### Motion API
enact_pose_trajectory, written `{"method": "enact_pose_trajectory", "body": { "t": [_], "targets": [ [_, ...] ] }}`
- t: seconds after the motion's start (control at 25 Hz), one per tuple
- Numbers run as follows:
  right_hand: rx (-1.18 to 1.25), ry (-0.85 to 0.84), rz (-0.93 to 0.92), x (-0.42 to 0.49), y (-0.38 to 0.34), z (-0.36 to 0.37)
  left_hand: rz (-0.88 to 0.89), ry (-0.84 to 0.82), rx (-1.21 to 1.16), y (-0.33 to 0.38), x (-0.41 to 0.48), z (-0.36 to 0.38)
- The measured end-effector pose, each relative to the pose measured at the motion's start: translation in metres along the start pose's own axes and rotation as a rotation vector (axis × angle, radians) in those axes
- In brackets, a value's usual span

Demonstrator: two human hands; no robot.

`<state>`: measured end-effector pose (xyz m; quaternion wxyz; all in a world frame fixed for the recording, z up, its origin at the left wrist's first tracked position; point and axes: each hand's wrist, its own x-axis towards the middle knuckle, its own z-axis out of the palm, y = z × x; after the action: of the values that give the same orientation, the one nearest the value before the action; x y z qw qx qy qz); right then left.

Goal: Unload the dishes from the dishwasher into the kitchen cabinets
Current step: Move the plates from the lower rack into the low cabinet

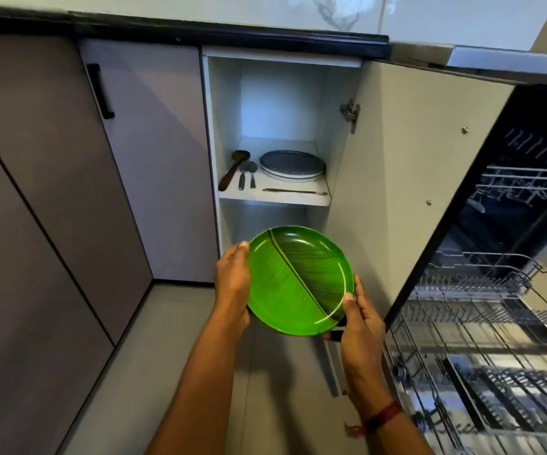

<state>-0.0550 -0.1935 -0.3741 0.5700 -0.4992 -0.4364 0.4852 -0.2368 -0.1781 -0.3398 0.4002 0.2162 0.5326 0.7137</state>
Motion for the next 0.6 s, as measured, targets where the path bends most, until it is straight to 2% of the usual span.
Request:
{"method": "enact_pose_trajectory", "body": {
  "t": [0.2, 0.36, 0.6],
  "targets": [
    [-0.136, -0.002, -0.061, 0.055, -0.010, 0.035, -0.056, -0.015, 0.020, 0.021, 0.058, 0.021],
    [-0.071, -0.015, -0.058, 0.097, -0.010, 0.064, -0.146, -0.017, -0.036, 0.027, 0.098, 0.033],
    [0.137, 0.043, 0.155, 0.166, -0.012, 0.114, -0.248, 0.065, -0.060, 0.033, 0.160, 0.044]
  ]
}}
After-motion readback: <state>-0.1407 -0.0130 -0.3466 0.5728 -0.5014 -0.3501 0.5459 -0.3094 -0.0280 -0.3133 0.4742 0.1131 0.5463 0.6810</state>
